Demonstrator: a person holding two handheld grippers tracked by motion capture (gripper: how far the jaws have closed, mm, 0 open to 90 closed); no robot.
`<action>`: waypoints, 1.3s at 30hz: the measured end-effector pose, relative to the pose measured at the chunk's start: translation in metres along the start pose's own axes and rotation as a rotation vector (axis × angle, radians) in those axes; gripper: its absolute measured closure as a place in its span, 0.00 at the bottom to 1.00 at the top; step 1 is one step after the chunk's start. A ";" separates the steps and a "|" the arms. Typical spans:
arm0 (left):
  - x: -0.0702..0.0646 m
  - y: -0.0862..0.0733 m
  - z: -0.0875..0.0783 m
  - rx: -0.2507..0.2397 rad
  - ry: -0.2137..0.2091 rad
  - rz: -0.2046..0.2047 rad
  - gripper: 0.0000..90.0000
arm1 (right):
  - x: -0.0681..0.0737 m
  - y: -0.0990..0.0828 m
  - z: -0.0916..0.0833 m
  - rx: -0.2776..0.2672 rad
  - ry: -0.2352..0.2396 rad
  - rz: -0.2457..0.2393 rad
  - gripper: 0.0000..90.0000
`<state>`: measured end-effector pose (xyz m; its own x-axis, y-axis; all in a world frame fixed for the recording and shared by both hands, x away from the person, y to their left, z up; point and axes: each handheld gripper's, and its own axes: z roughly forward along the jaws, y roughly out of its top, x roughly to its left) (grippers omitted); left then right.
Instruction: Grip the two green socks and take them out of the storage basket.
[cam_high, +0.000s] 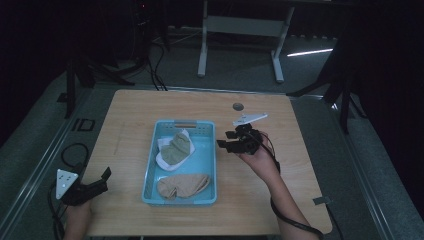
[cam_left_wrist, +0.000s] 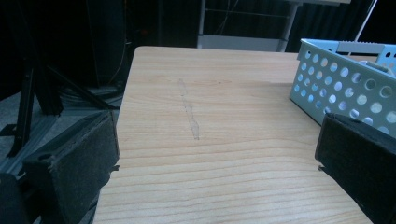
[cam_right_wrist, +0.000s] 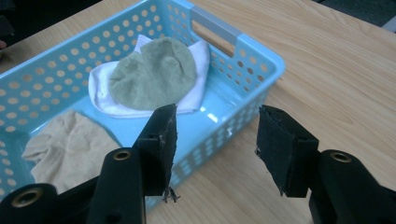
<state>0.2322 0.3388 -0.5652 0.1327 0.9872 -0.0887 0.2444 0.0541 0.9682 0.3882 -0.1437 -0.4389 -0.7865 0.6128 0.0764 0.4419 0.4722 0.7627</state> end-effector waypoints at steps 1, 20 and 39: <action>0.000 0.000 0.000 0.000 0.000 0.000 0.00 | 0.002 0.001 0.003 0.002 0.005 -0.006 0.53; 0.000 0.000 0.000 0.000 -0.005 0.003 0.00 | 0.049 0.026 0.072 0.079 0.074 -0.084 0.52; 0.000 0.000 0.000 -0.003 -0.013 0.002 0.00 | 0.070 0.043 0.130 0.162 0.024 -0.080 0.51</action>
<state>0.2317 0.3388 -0.5653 0.1455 0.9853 -0.0895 0.2414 0.0524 0.9690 0.4080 0.0019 -0.4838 -0.8314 0.5545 0.0364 0.4395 0.6160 0.6538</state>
